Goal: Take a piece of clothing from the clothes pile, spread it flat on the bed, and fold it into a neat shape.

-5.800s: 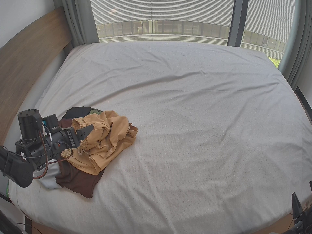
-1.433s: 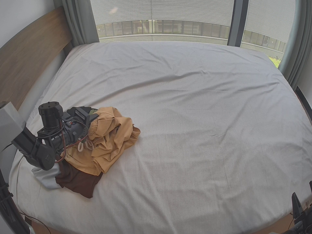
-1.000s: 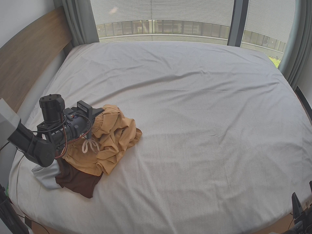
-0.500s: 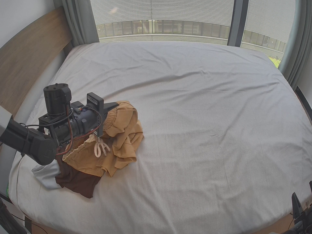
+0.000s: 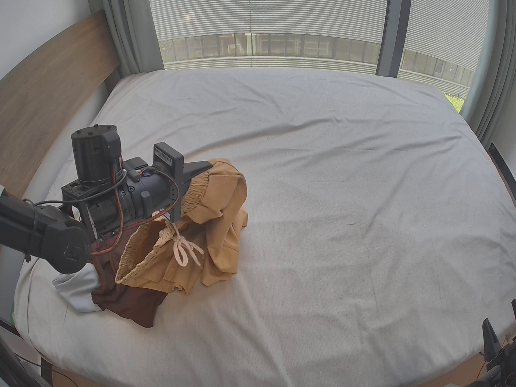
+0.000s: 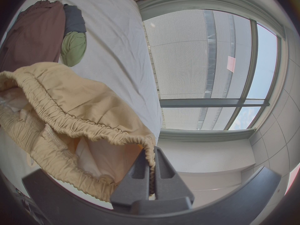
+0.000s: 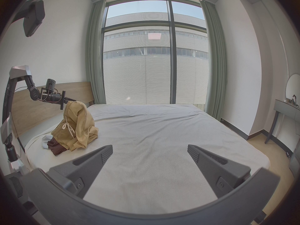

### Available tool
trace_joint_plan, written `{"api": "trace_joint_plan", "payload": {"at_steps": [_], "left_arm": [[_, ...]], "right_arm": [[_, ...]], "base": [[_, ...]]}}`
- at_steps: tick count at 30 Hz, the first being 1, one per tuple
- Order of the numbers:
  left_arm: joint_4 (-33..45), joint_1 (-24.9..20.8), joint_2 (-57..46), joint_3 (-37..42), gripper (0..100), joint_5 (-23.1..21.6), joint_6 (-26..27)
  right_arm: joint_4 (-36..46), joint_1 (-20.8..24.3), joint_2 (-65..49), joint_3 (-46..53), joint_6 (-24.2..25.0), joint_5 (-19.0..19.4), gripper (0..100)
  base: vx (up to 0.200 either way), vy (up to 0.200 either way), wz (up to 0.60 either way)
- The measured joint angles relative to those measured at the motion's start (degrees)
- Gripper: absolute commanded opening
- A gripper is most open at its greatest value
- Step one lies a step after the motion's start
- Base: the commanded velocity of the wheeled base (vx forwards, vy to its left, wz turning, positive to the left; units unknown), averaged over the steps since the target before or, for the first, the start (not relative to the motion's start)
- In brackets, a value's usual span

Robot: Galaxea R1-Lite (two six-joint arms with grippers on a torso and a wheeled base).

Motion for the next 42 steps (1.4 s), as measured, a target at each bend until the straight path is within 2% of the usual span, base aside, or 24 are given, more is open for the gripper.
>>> {"api": "trace_joint_plan", "payload": {"at_steps": [8, 15, 21, 25, 31, 34, 42], "left_arm": [[-0.7, -0.7, -1.1, 0.3, 0, -1.1, 0.1], [-1.2, -4.9, -2.0, 0.6, 0, -1.3, 0.0], [-5.3, -8.5, -1.5, 0.1, 0, -1.4, -1.1], [-6.3, -10.9, -0.6, -1.1, 0, -0.4, -3.5], [-6.5, -14.9, 1.6, -5.8, 0, 4.4, -5.6], [-6.3, -16.9, 2.6, -8.0, 0, 5.1, -7.3], [-3.4, -20.3, 4.5, -15.2, 0, 5.4, -16.5]], "right_arm": [[0.0, 0.0, 0.0, 0.0, 0.0, 0.0, 100], [0.0, 0.0, 0.0, 0.0, 0.0, 0.0, 100], [0.0, 0.0, 0.0, 0.0, 0.0, 0.0, 100], [0.0, 0.0, 0.0, 0.0, 0.0, 0.0, 100], [0.0, 0.0, 0.0, 0.0, 0.0, 0.0, 100], [0.0, 0.0, 0.0, 0.0, 0.0, 0.0, 100], [0.0, 0.0, 0.0, 0.0, 0.0, 0.0, 100]], "base": [[0.000, 0.000, 0.00], [0.000, 0.000, 0.00], [0.000, 0.000, 0.00], [0.000, 0.000, 0.00], [0.000, 0.000, 0.00], [0.000, 0.000, 0.00], [0.000, 0.000, 0.00]]}}
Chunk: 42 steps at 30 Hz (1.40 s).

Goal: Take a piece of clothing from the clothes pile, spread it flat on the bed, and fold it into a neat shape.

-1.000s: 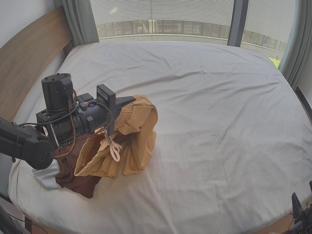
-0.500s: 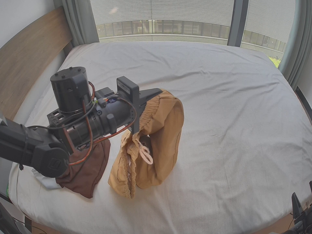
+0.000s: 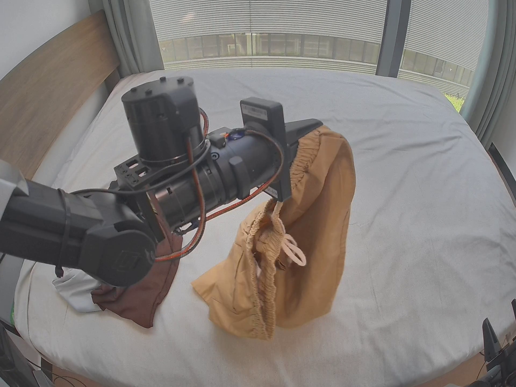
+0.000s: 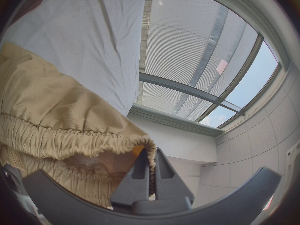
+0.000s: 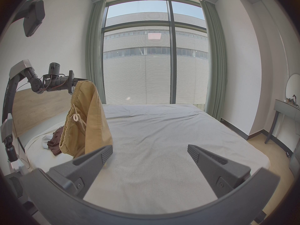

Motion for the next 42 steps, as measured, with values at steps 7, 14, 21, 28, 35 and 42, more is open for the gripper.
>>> {"api": "trace_joint_plan", "payload": {"at_steps": [7, 14, 21, 28, 35, 42], "left_arm": [[0.7, -1.5, 2.3, -6.0, 0, -0.2, -6.0], [0.6, -3.5, 4.8, -10.8, 0, -0.5, -11.5], [0.7, -6.7, 4.8, -12.7, 0, -0.5, -12.7], [0.1, -7.4, 4.2, -13.6, 0, -0.1, -15.5], [-0.7, -3.8, 6.1, -13.3, 0, 0.8, -15.4], [-2.3, 0.1, 7.1, -10.5, 0, 1.9, -13.9]], "right_arm": [[0.0, 0.0, 0.0, 0.0, 0.0, 0.0, 100], [0.0, 0.0, 0.0, 0.0, 0.0, 0.0, 100], [0.0, 0.0, 0.0, 0.0, 0.0, 0.0, 100], [0.0, 0.0, 0.0, 0.0, 0.0, 0.0, 100], [0.0, 0.0, 0.0, 0.0, 0.0, 0.0, 100], [0.0, 0.0, 0.0, 0.0, 0.0, 0.0, 100]], "base": [[0.000, 0.000, 0.00], [0.000, 0.000, 0.00], [0.000, 0.000, 0.00], [0.000, 0.000, 0.00], [0.000, 0.000, 0.00], [0.000, 0.000, 0.00]]}}
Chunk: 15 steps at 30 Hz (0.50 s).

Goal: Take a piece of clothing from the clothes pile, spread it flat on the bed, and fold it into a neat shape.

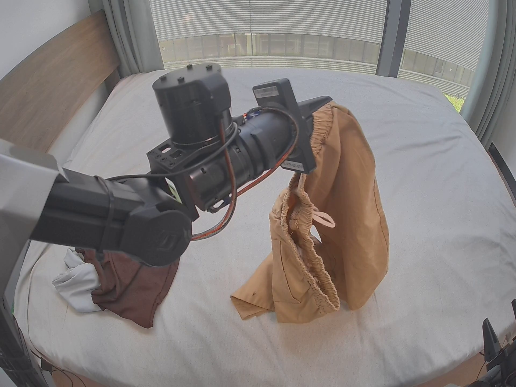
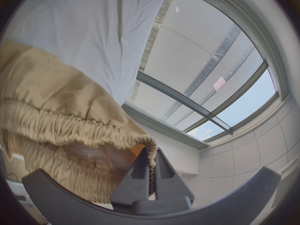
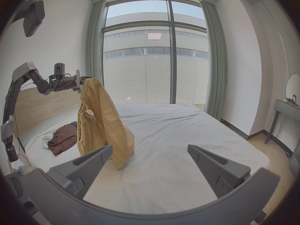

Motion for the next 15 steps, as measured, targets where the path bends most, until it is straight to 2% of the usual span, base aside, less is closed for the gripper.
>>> {"api": "trace_joint_plan", "payload": {"at_steps": [8, 15], "left_arm": [[-4.5, 2.7, -1.7, 6.4, 0, 0.7, 4.9], [-6.4, 7.2, -4.5, 11.6, 0, 0.5, 10.3]], "right_arm": [[0.0, 0.0, 0.0, 0.0, 0.0, 0.0, 100], [0.0, 0.0, 0.0, 0.0, 0.0, 0.0, 100]], "base": [[0.000, 0.000, 0.00], [0.000, 0.000, 0.00]]}}
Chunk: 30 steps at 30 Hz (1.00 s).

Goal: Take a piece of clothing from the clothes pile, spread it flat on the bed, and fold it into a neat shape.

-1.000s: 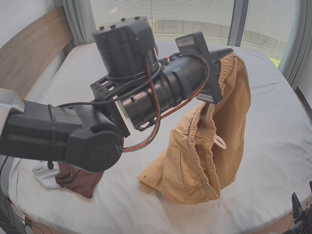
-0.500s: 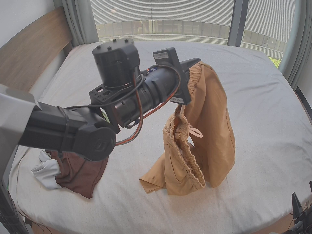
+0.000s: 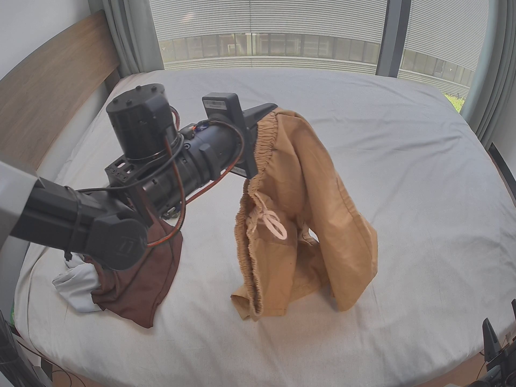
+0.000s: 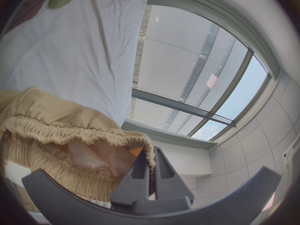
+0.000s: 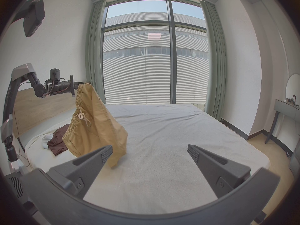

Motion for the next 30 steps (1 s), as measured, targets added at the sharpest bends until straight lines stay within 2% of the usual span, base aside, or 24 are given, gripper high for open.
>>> {"api": "trace_joint_plan", "payload": {"at_steps": [10, 16, 23, 30], "left_arm": [[-5.4, 5.7, -2.4, 6.8, 0, -2.0, 10.6], [-10.9, 9.1, -2.6, 11.2, 0, -4.1, 12.5], [-13.8, 12.3, -2.8, 16.9, 0, -6.5, 16.0], [-20.8, 14.5, -2.6, 26.1, 0, -10.4, 26.4]], "right_arm": [[0.0, 0.0, 0.0, 0.0, 0.0, 0.0, 100], [0.0, 0.0, 0.0, 0.0, 0.0, 0.0, 100], [0.0, 0.0, 0.0, 0.0, 0.0, 0.0, 100], [0.0, 0.0, 0.0, 0.0, 0.0, 0.0, 100]], "base": [[0.000, 0.000, 0.00], [0.000, 0.000, 0.00], [0.000, 0.000, 0.00], [0.000, 0.000, 0.00]]}}
